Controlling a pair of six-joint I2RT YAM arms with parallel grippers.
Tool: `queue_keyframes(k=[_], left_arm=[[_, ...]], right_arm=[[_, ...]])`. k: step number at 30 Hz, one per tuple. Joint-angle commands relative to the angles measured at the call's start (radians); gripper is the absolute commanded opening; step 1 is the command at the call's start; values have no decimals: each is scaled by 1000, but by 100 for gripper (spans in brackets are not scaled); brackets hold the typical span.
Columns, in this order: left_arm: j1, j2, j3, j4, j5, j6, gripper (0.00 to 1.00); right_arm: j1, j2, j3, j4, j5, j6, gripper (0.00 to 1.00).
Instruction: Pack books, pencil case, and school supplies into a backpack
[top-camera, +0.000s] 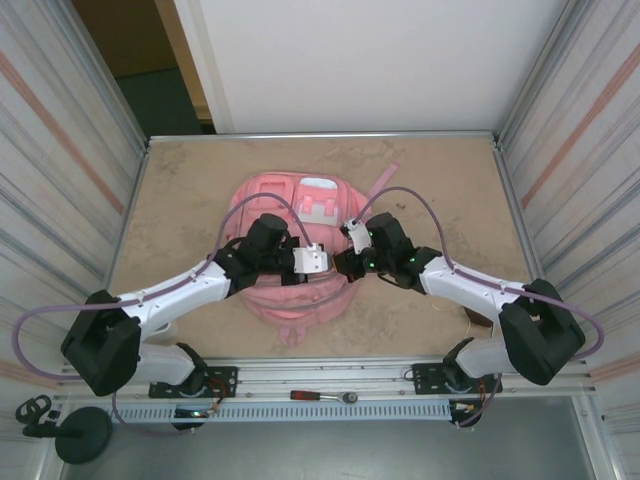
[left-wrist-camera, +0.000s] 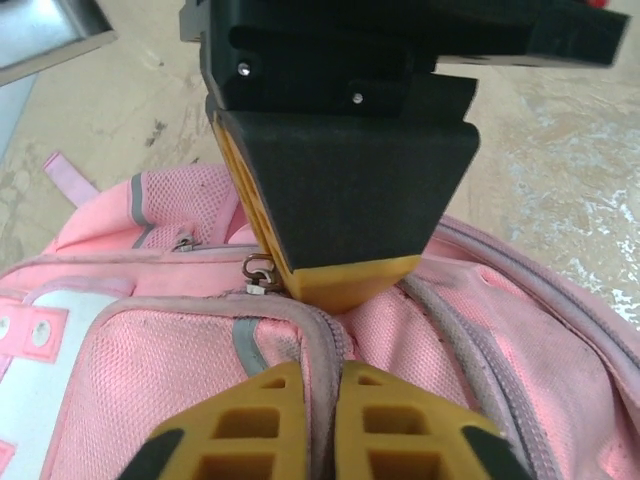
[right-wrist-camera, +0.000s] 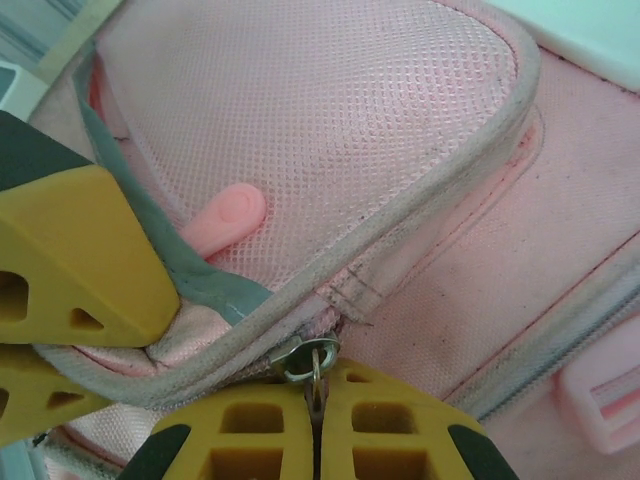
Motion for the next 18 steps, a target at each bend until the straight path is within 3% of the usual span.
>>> queue_keyframes(k=[1,3,5,13,18], left_arm=[[70,-96,-39,35,176,-13,0],[115,-158,-106,137,348,-36,0],[139,-187,-150,212,428,-53,0],[153,-150,-111,156,469,-26,0],[155,-106,-91,170,449,-27,0]], right_arm=[[-62,-35,-15,-22,34,-23,0],[-102,-27,1,-54,58,-25,0],[-130,-7,24,-65,60,-17,0],[-182,156,151,-172,98,21,2],[-207,89,108,-199,44,-8,19]])
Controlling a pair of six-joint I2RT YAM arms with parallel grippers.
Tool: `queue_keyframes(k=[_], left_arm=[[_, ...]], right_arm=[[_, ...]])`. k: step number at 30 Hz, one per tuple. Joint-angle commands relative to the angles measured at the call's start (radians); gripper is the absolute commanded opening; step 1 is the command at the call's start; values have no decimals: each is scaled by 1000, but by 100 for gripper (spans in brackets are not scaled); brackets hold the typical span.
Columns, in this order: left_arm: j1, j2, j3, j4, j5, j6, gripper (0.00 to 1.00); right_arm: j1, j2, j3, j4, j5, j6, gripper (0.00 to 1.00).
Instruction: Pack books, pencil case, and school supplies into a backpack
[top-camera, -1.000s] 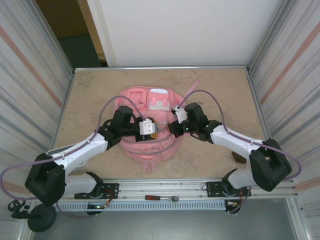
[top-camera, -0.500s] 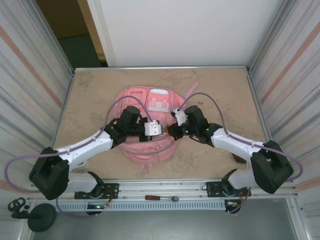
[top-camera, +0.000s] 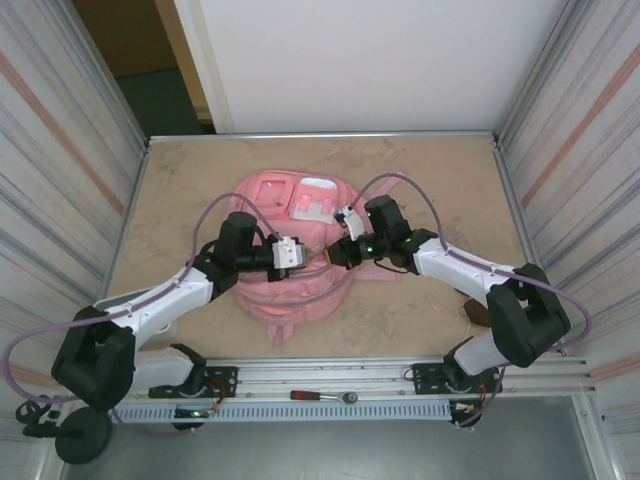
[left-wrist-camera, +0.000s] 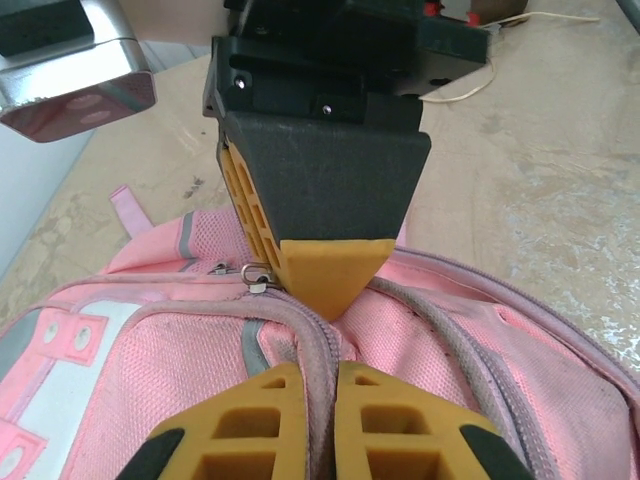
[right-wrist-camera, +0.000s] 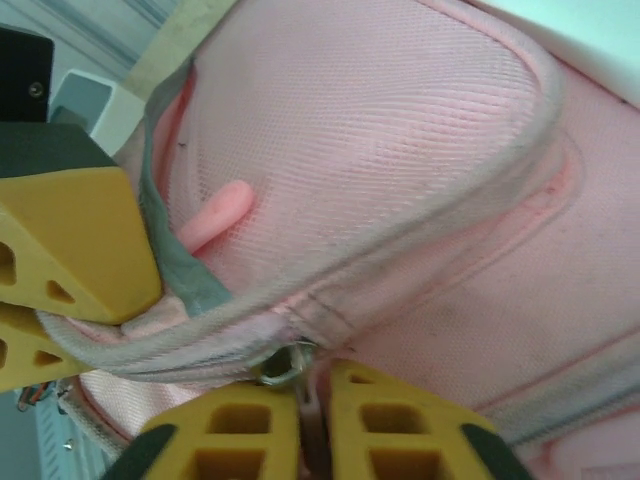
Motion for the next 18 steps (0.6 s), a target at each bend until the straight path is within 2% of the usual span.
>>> queue_keyframes(k=[1,5,9,13,16,18], left_arm=[[-5,-6,47,1,175,-5,0],[-23,86,106,28,186,-4,0],[-59,220,202,74,185,3,0],[-105,368,336,61,166,25,0],[-128,434,410,12,168,50,0],[-143,445,428,-21,158,73,0]], right_arm=[[-128,-51,-45,-118,241,3,22],[-178,-197,-87,-141,151,-29,39],[-312,-291,-127,-152,114,-10,46],[-407,-351,-114,-225,246,31,54],[-421,-396,-110,-258,355,34,57],[-422,-420,-119,-261,382,34,58]])
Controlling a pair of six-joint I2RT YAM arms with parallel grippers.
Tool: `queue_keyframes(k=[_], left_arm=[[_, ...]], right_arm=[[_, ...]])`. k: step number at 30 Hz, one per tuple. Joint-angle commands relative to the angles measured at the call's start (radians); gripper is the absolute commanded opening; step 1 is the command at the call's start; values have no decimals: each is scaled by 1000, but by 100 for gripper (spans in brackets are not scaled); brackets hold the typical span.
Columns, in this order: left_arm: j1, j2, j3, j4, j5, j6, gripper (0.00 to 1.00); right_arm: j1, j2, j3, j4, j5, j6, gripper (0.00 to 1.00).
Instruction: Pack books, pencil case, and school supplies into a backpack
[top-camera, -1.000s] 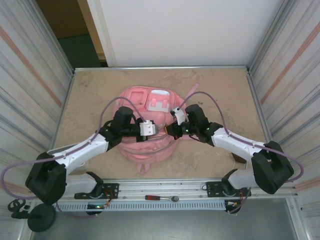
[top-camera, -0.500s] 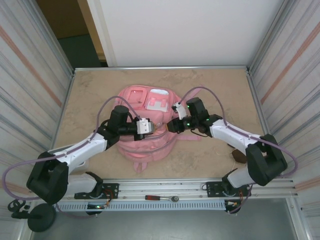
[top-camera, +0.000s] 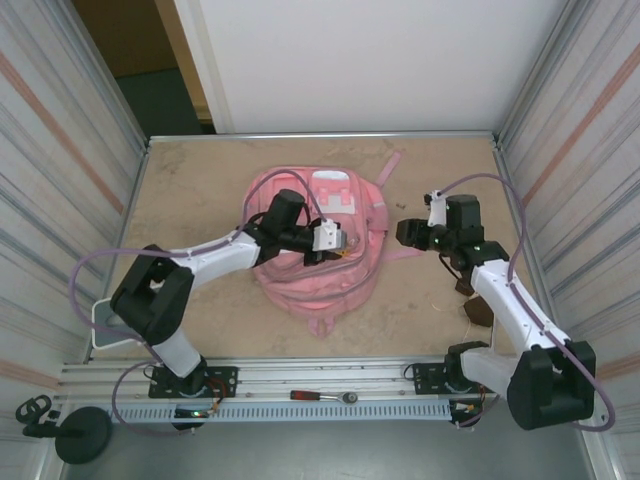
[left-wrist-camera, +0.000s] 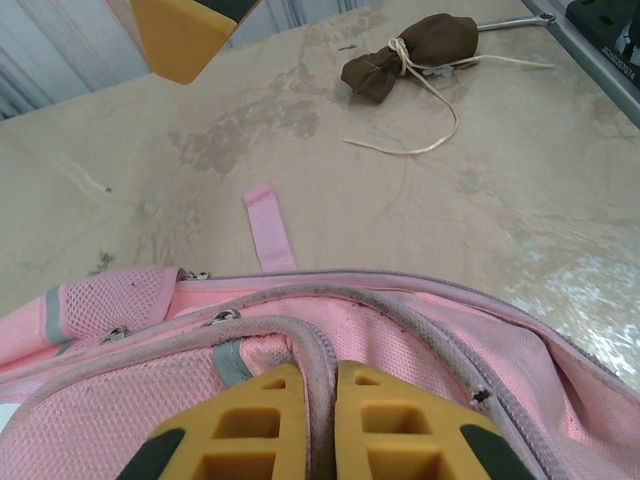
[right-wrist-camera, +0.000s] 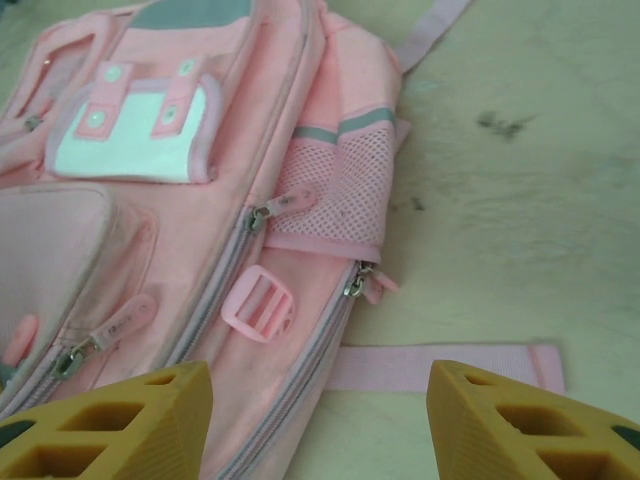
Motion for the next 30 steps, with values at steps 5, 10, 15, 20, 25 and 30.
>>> queue_keyframes(k=[5,10,15,20,25,30], left_arm=[[-33,-36,12,33,-18,19,19],[-21,-158,-88,156,-228,-172,80],[38,-370,-227,250,-407,-389,99],[74,-612,-391,249,-755,-469,99],[204,-790,-538,212,-965,-580,99],[373,-915,-678,229,-1001,-668,99]], right_arm=[[-3,-69,-20,-56,141,4,61],[-4,-73,-13,-93,222,-32,74],[-4,-138,-4,-120,344,-34,85],[-4,-255,-63,-92,478,-29,99],[-5,-331,-139,-4,606,-10,99],[-5,-324,-200,94,725,11,99]])
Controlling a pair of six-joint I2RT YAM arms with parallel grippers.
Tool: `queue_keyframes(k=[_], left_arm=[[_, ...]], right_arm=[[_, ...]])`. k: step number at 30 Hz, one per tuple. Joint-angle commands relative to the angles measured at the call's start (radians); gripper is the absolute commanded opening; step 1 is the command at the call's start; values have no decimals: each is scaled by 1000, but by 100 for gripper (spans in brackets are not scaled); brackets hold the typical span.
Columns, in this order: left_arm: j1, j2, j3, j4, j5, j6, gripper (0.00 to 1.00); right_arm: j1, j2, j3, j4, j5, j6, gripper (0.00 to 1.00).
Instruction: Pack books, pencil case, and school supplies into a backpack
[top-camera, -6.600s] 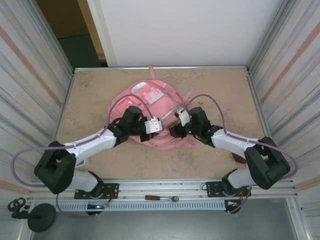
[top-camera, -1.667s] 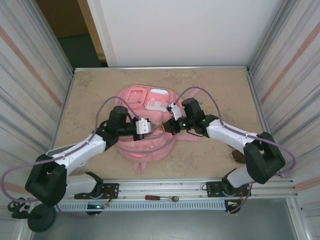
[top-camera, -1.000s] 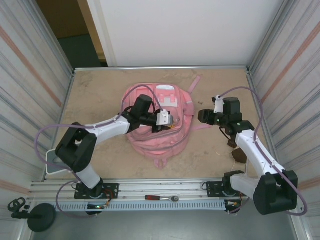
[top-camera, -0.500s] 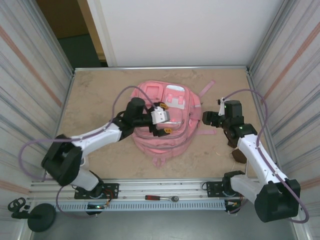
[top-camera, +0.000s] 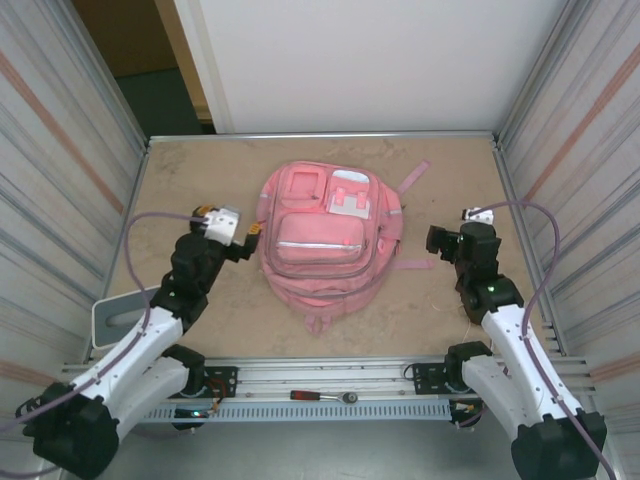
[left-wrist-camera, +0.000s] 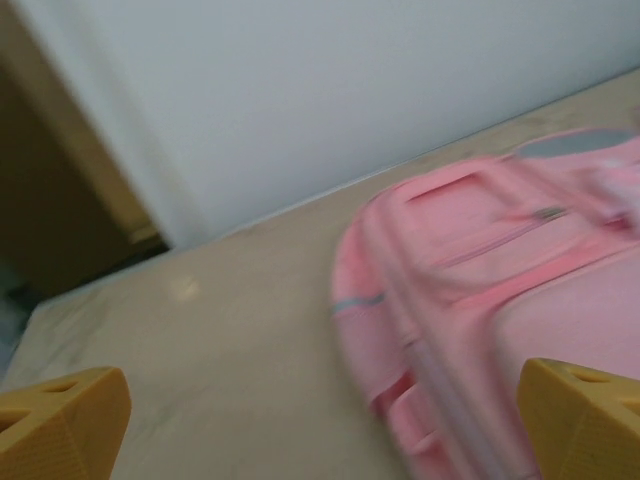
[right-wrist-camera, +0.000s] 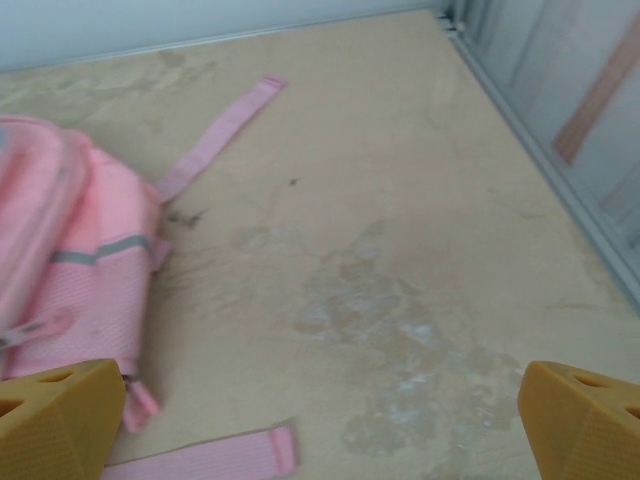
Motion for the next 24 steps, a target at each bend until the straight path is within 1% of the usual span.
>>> queue_keyframes(k=[1,4,7,11,14,16,19,21,22,24], left_arm=[[94,-81,-86,20,-86,-114,99],[171,-140,-157,39,-95,-170,99],[224,-174,-215,68,-88,-212,99],[286,-145,-243,82,-38,-245,99],[305,-64,-239,103,-12,-257,99],[305,13,-226,137,4,-259,99],[303,163,-182,183,70,-242,99],[305,265,-117,174,106,-231,99],[304,305,-96,178,117,-228,99],[304,390,-64,237,122,-230,99]], right_arm=[[-5,8,-27,89,116,34,99],[-6,29,-37,108,121,33,99],[-5,41,-51,124,139,32,99],[-5,32,-131,225,150,14,99],[-7,43,-219,356,139,-12,99],[-7,78,-267,450,118,-47,99],[-7,183,-288,551,90,-88,99],[-7,278,-288,639,76,-113,99],[-8,308,-271,636,73,-114,99],[-13,378,-256,718,44,-133,99]])
